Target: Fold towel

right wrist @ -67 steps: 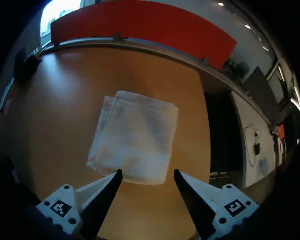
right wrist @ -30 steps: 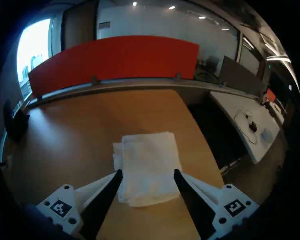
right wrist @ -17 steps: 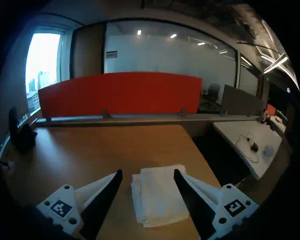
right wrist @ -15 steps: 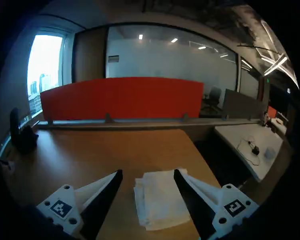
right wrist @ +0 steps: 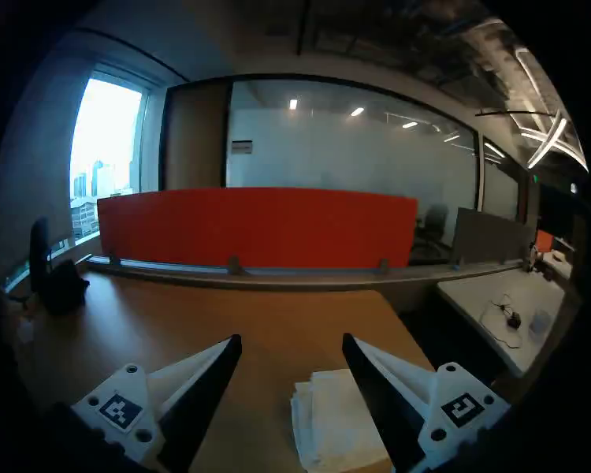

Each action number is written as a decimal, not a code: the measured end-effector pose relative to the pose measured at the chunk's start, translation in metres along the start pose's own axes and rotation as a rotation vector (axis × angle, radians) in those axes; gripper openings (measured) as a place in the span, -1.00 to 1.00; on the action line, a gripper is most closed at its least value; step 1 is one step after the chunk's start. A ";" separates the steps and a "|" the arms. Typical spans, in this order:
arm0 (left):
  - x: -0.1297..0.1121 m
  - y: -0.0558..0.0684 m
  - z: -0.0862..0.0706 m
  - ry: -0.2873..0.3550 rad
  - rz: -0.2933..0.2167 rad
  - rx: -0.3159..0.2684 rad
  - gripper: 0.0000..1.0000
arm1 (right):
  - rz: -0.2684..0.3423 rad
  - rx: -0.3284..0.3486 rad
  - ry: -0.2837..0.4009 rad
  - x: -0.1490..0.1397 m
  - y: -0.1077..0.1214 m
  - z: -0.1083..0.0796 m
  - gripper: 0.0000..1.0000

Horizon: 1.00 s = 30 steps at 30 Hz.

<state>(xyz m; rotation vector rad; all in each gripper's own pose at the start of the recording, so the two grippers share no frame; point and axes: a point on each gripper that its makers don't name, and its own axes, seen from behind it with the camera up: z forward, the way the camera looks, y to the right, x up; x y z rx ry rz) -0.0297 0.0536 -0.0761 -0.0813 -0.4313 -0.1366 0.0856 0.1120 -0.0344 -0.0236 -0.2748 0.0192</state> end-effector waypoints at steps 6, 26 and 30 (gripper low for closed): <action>0.045 -0.001 0.008 0.159 -0.012 -0.012 0.88 | -0.003 0.014 0.016 0.010 -0.013 0.000 0.98; 0.104 -0.009 0.020 0.312 -0.006 -0.015 0.88 | 0.002 0.087 0.099 0.042 -0.093 0.008 0.98; 0.108 -0.010 0.022 0.319 -0.004 -0.016 0.88 | 0.006 0.101 0.102 0.045 -0.110 0.011 0.98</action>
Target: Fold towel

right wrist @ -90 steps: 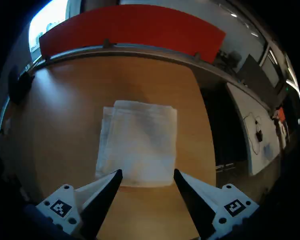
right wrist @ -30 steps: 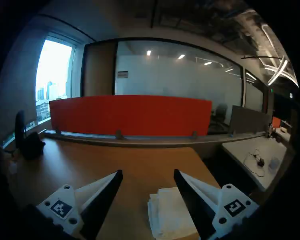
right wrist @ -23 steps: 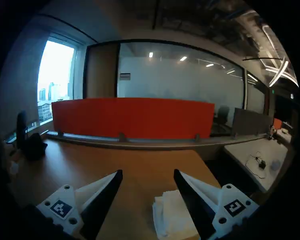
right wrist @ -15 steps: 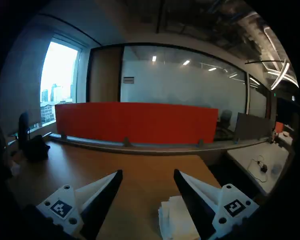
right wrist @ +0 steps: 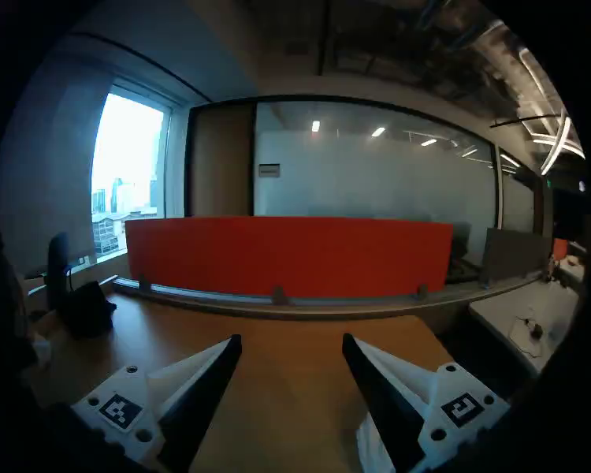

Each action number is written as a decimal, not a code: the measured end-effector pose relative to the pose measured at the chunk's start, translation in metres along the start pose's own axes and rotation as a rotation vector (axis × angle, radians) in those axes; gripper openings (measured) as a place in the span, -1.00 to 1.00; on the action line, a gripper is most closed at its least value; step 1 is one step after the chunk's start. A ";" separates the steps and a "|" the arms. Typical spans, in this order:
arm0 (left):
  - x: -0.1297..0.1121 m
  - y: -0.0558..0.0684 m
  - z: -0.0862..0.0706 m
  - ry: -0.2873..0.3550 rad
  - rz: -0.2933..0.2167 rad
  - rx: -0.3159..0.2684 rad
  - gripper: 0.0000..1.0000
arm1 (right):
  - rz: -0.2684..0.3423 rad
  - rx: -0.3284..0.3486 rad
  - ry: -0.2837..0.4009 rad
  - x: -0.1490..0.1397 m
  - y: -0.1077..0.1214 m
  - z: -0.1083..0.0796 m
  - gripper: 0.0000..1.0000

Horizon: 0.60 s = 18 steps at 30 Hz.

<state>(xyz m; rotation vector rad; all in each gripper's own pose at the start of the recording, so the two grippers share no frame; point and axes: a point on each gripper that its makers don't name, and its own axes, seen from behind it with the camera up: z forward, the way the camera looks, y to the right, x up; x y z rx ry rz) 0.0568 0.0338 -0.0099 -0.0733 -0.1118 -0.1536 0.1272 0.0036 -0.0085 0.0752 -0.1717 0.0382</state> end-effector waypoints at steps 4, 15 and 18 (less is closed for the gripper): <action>0.003 -0.001 0.003 0.006 0.002 -0.004 0.88 | 0.005 -0.003 0.007 0.004 -0.007 0.005 0.98; 0.000 -0.003 0.010 0.015 0.004 -0.005 0.88 | -0.015 -0.003 0.023 0.015 -0.022 0.012 0.98; -0.005 -0.003 0.011 0.016 0.008 -0.010 0.88 | -0.010 -0.002 0.019 0.017 -0.026 0.013 0.98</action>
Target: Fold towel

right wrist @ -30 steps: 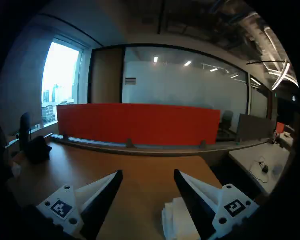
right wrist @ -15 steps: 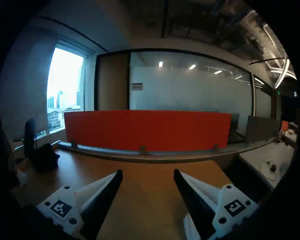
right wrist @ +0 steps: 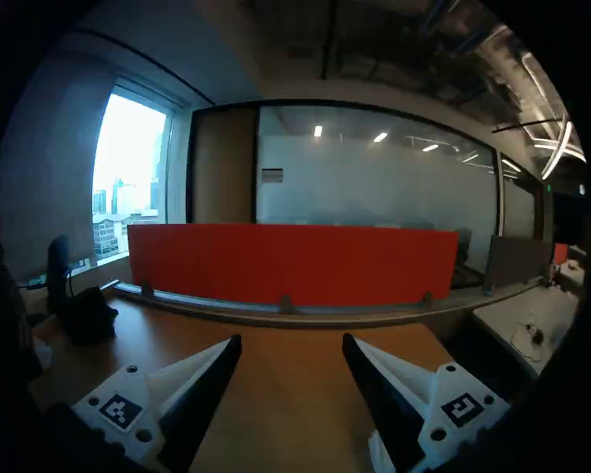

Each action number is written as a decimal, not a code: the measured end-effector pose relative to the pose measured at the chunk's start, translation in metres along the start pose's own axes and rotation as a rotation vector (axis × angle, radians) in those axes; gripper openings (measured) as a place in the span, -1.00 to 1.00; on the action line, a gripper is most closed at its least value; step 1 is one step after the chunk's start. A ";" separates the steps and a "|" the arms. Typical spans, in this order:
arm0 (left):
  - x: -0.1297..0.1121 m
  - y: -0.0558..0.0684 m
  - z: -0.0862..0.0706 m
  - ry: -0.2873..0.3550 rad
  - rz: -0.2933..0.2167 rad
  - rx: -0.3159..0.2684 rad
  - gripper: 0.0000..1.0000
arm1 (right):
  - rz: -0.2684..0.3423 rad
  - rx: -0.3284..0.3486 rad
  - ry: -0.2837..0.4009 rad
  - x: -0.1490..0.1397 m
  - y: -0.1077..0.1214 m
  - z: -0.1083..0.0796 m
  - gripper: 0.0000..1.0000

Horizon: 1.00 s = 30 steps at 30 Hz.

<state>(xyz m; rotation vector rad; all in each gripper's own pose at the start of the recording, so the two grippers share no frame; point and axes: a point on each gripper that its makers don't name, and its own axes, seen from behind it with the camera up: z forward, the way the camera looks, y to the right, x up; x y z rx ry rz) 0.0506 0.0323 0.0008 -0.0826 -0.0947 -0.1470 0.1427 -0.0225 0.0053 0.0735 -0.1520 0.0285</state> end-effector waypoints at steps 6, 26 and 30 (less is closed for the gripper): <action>-0.012 -0.004 0.002 0.006 0.040 0.000 0.88 | -0.008 -0.001 0.002 0.007 -0.006 -0.002 0.98; -0.080 -0.024 0.008 0.089 0.182 0.028 0.88 | 0.048 0.008 0.023 -0.014 -0.023 -0.002 0.98; -0.093 -0.026 0.007 0.107 0.186 0.033 0.88 | 0.043 0.010 0.034 -0.013 -0.027 0.001 0.98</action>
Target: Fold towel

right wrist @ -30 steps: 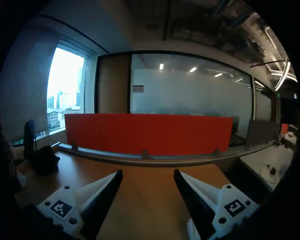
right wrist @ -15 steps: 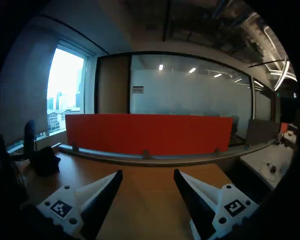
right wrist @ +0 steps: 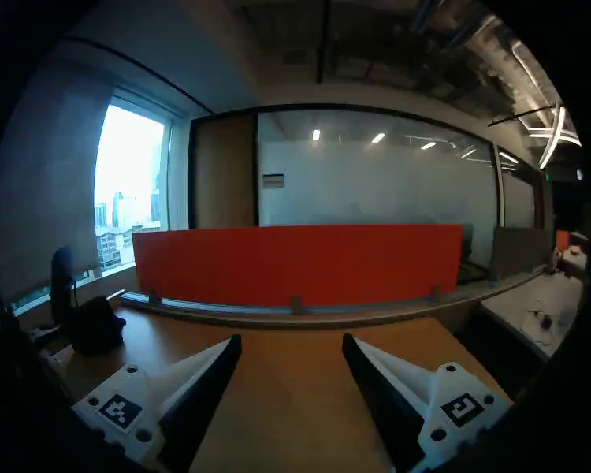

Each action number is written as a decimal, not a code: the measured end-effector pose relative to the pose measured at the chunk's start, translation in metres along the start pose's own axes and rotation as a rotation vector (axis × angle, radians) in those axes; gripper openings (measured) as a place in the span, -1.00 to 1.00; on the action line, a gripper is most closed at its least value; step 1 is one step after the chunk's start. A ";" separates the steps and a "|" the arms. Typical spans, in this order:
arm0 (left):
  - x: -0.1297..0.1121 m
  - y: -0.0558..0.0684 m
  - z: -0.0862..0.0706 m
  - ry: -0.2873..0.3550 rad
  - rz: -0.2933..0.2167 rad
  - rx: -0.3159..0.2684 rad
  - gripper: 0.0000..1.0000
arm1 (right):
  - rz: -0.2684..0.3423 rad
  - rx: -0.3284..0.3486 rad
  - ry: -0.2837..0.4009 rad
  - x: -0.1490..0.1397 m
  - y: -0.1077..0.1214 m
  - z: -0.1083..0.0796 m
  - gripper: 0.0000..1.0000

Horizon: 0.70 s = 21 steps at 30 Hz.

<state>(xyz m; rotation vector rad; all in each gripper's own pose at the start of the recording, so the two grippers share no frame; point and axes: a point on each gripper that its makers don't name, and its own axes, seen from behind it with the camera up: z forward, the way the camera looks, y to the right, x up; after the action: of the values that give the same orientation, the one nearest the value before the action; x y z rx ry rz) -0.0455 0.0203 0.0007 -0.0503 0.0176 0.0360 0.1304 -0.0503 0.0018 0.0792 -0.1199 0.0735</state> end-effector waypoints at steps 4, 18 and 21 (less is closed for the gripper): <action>-0.014 -0.003 -0.002 0.009 0.002 0.012 0.88 | -0.010 0.000 0.008 -0.001 -0.004 0.003 0.98; -0.057 -0.009 -0.004 0.043 -0.043 0.040 0.88 | -0.036 0.007 0.020 -0.016 -0.014 0.010 0.98; -0.063 -0.010 -0.003 0.048 -0.050 0.040 0.88 | -0.039 0.014 0.020 -0.018 -0.017 0.011 0.98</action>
<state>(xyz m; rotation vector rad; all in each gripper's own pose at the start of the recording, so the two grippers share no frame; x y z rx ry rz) -0.1079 0.0077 -0.0002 -0.0113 0.0651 -0.0157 0.1126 -0.0691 0.0092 0.0947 -0.0977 0.0359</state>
